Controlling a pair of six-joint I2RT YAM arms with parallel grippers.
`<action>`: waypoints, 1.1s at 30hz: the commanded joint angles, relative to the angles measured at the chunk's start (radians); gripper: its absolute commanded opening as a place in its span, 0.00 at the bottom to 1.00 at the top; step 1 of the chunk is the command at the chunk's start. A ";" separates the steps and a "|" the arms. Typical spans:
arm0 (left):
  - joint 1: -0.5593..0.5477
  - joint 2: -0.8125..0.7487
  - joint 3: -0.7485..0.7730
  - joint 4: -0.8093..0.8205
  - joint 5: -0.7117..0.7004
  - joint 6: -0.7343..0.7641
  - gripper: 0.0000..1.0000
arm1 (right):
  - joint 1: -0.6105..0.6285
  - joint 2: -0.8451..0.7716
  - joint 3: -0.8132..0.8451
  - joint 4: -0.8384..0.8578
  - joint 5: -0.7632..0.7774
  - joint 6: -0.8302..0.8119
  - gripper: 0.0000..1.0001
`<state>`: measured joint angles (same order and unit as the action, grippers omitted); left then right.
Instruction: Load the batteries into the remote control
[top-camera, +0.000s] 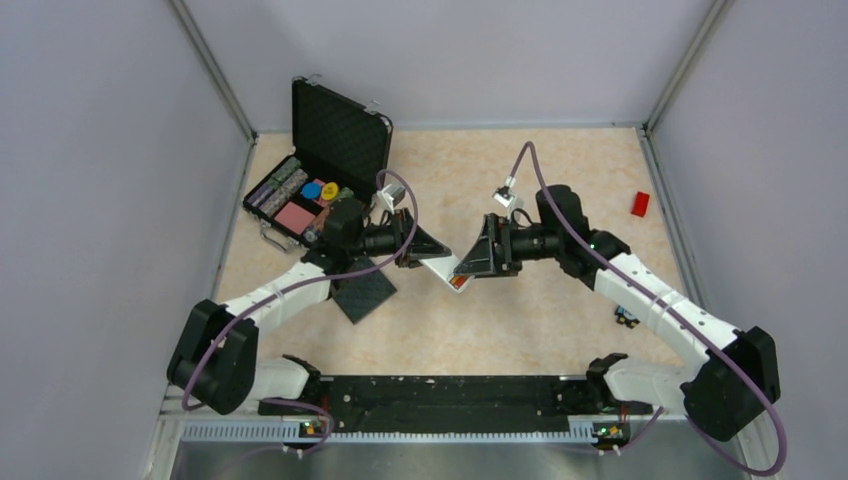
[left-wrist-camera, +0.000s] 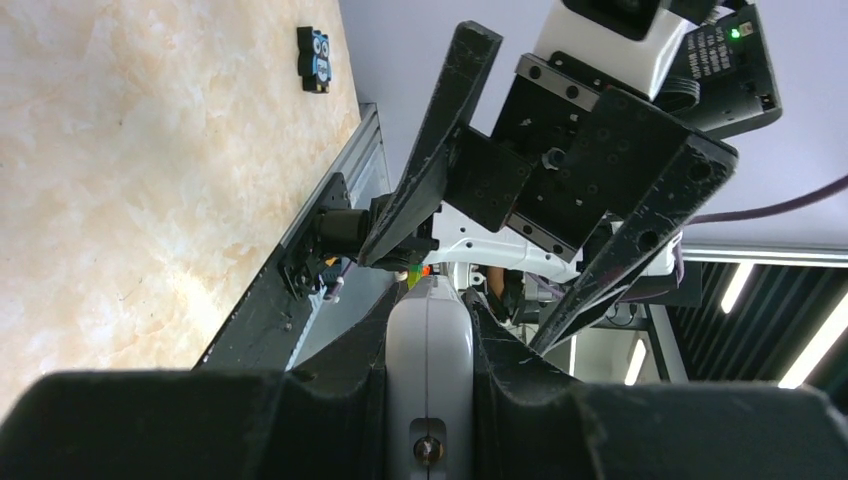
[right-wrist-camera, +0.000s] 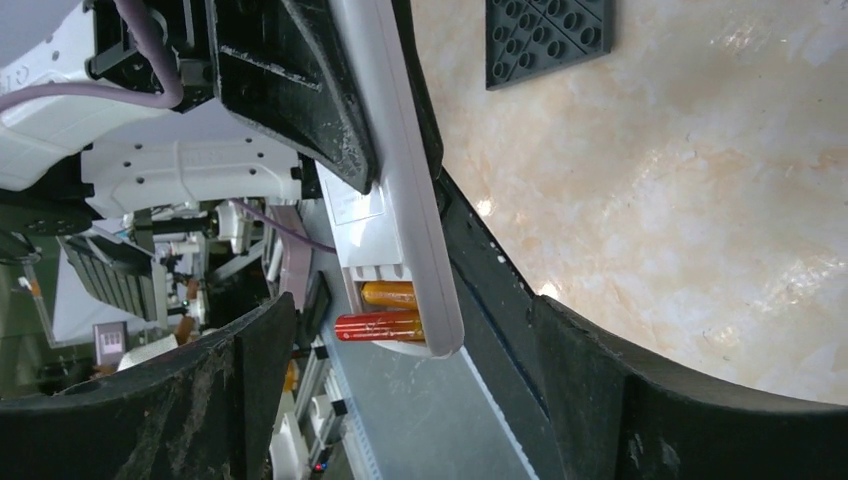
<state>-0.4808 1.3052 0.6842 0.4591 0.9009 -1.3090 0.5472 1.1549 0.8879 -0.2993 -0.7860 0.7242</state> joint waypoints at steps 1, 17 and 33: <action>-0.002 0.010 0.052 0.033 0.019 0.016 0.00 | 0.027 0.001 0.086 -0.070 -0.014 -0.128 0.86; -0.002 0.031 0.080 0.015 0.062 0.022 0.00 | 0.084 0.034 0.118 -0.178 0.079 -0.268 0.84; -0.002 0.030 0.076 0.033 0.099 0.042 0.00 | 0.086 0.072 0.073 -0.110 0.060 -0.153 0.68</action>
<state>-0.4805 1.3403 0.7204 0.4324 0.9379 -1.2682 0.6243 1.2125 0.9646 -0.4713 -0.7280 0.5224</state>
